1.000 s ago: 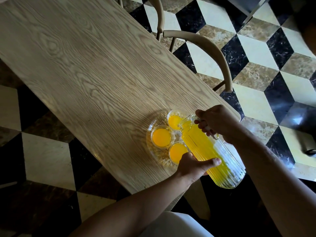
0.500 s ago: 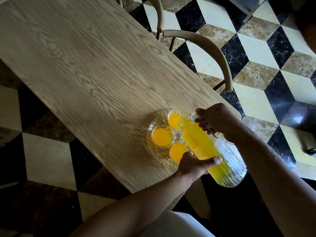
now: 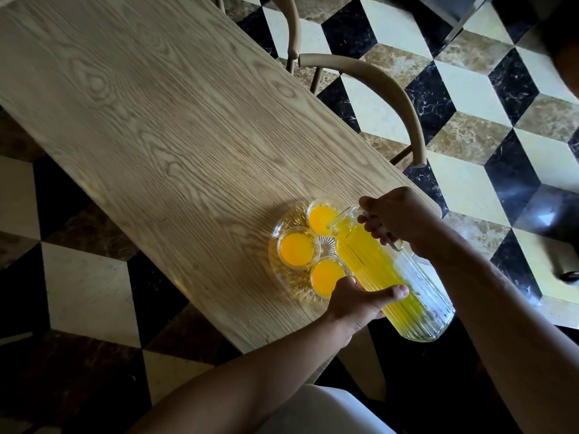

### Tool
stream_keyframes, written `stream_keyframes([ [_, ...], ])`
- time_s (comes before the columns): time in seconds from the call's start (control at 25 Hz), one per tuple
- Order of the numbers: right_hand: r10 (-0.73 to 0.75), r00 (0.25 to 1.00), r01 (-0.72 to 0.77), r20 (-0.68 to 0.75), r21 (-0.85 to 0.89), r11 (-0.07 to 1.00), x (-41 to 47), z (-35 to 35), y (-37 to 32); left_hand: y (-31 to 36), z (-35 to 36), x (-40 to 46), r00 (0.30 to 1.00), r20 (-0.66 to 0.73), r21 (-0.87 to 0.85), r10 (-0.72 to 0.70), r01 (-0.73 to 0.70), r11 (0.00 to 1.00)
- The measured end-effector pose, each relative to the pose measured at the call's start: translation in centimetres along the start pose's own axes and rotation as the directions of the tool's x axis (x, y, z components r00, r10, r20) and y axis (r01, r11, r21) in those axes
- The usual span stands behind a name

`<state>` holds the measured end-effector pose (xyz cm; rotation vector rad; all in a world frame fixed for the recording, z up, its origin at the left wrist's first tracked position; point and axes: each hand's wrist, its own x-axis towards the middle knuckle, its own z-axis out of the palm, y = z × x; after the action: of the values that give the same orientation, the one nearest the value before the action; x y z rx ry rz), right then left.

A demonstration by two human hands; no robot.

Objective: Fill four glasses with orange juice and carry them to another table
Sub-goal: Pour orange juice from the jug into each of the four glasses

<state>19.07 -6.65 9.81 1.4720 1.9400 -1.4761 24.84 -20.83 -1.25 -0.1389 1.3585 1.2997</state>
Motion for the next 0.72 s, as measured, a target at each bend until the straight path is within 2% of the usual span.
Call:
stream_keyframes([
  [0.2, -0.008, 1.0, 0.008, -0.006, 0.013, 1.0, -0.4, -0.2, 0.2, -0.2, -0.2, 0.1, 1.0, -0.023, 0.065, 0.0, 0.002, 0.998],
  [0.4, -0.069, 0.997, 0.07, -0.034, 0.05, 0.996, -1.3, -0.7, 0.8, -0.2, -0.3, 0.3, 0.993, -0.111, 0.197, 0.034, -0.011, 0.98],
  [0.6, -0.142, 0.988, 0.149, -0.057, 0.144, 0.978, -2.7, -1.7, 2.1, 0.0, -0.1, -0.2, 0.988, -0.122, 0.352, 0.091, -0.043, 0.935],
  [0.72, -0.137, 0.987, 0.152, -0.087, 0.207, 0.966, -3.4, -2.3, 3.2, -0.4, 0.3, -0.4, 0.991, -0.1, 0.406, 0.089, -0.041, 0.913],
])
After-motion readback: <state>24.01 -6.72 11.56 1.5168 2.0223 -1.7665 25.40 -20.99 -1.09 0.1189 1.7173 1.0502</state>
